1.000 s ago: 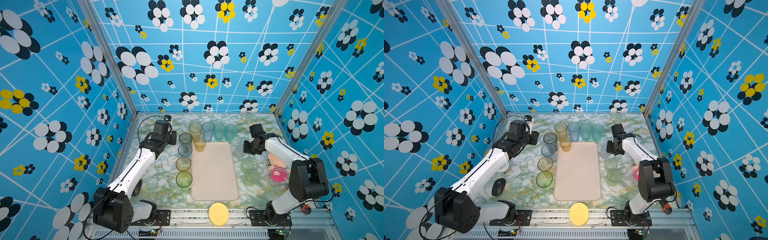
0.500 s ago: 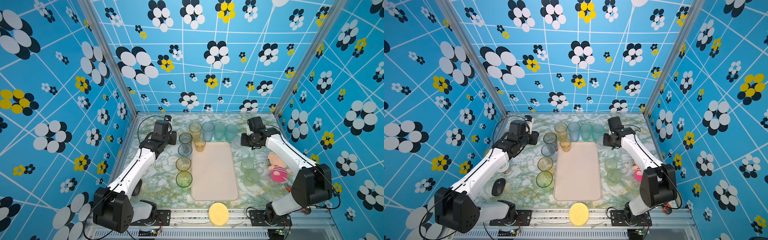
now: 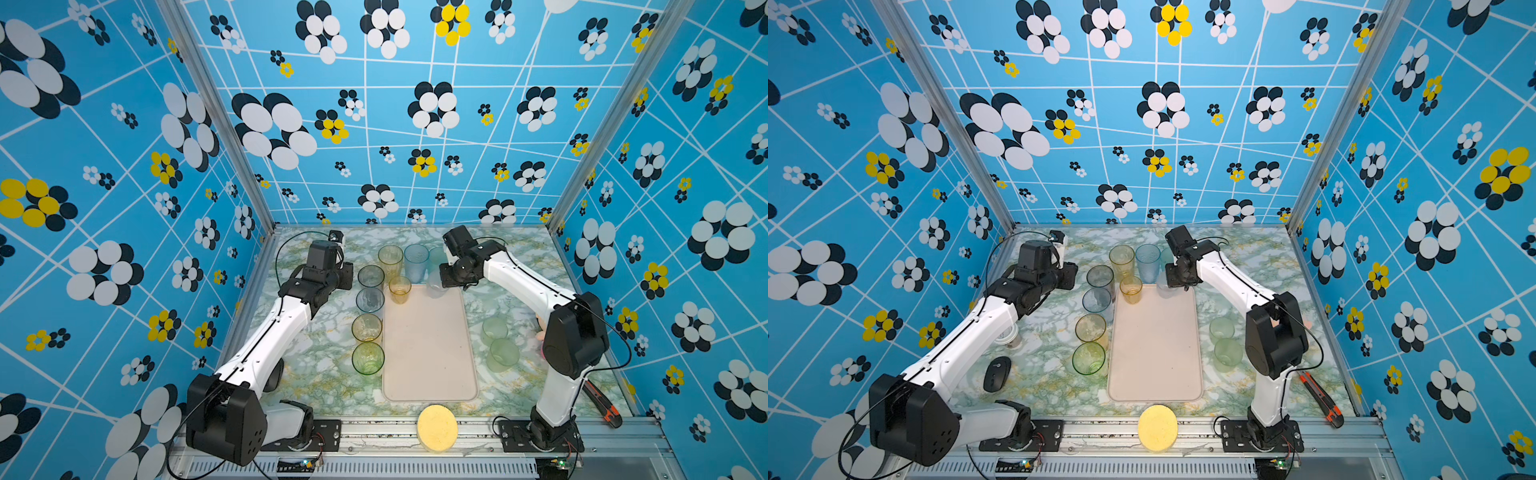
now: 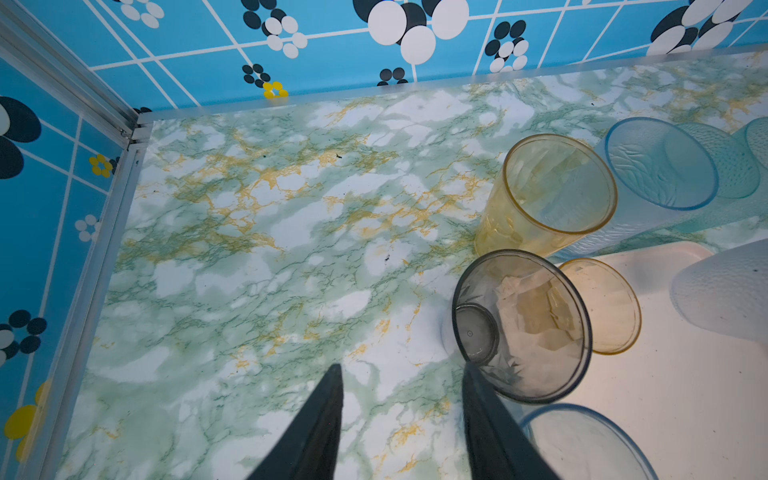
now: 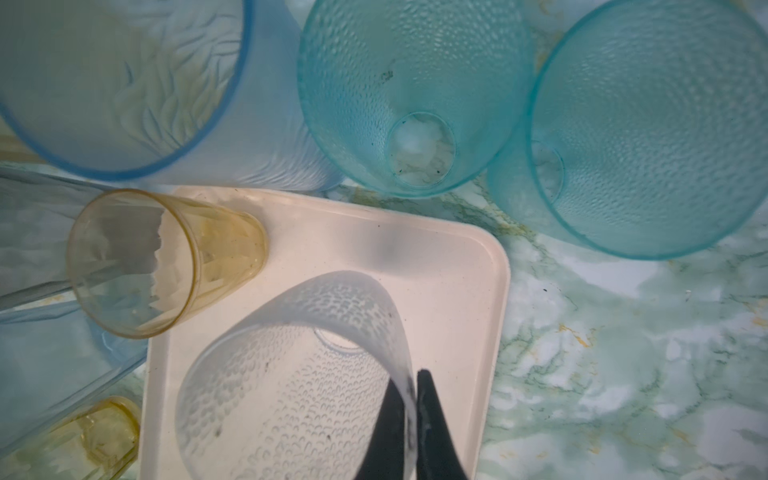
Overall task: Place the glasses into the tray
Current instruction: 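Carry the clear cup over the tray and lower it with the right gripper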
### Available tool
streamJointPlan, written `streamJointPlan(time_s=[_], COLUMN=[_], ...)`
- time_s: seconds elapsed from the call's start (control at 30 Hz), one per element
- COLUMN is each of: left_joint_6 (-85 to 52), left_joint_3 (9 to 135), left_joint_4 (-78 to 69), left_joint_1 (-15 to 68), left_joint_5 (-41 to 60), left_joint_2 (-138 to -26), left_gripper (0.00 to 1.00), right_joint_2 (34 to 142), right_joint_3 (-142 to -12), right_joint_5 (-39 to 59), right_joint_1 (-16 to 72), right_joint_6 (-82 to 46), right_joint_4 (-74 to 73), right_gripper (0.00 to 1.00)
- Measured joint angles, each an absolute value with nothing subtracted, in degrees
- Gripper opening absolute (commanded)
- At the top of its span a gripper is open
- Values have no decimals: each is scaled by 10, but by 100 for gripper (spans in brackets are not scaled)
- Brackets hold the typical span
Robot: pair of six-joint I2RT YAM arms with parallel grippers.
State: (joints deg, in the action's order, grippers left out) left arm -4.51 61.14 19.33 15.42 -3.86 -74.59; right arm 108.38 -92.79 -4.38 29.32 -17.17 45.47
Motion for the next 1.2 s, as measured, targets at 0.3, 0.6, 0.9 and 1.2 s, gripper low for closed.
streamJointPlan(time_s=[0.3, 0.6, 0.9, 1.2], left_joint_6=[-45, -45, -45, -45], left_joint_3=[611, 611, 611, 611], left_joint_4=[193, 193, 193, 193], left_joint_1=[154, 154, 154, 152], left_joint_5=[-39, -39, -38, -32], left_joint_2=[-746, -746, -746, -746], left_gripper=[48, 48, 48, 48], right_joint_2=[1143, 1176, 1190, 1200], right_joint_3=[-1006, -1024, -1047, -1053], right_joint_5=[-72, -85, -89, -92], right_joint_1=[320, 322, 322, 322], right_joint_6=[-171, -171, -171, -171], right_joint_4=[489, 509, 522, 526], right_gripper=[5, 5, 5, 6])
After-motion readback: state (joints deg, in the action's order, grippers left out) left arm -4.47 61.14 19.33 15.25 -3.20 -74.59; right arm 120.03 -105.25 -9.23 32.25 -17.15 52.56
